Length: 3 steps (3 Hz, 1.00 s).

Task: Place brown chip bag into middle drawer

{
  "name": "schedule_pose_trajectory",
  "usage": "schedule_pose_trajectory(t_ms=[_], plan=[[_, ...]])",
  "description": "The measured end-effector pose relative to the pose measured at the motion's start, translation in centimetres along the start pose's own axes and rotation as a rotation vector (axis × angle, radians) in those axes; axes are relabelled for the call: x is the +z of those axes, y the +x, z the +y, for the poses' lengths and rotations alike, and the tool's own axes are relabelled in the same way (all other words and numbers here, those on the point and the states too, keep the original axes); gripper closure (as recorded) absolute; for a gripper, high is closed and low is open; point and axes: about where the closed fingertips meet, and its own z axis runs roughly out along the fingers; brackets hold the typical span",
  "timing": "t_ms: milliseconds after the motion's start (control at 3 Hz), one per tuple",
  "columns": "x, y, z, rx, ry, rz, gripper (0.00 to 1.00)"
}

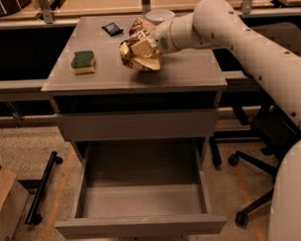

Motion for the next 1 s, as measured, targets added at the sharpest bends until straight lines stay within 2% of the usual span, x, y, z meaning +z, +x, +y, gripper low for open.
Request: schedule_pose_trajectory(t_ms=[333,667,1000], plan=[[-3.8,-1.0,1.5,-0.011,-0.016,0.013,1.0],[-7.7,-1.1,3.8,0.008,-0.027,0.052,1.0],[-10.9,0.0,6.1,0.064,-0.014,0.109,1.0]])
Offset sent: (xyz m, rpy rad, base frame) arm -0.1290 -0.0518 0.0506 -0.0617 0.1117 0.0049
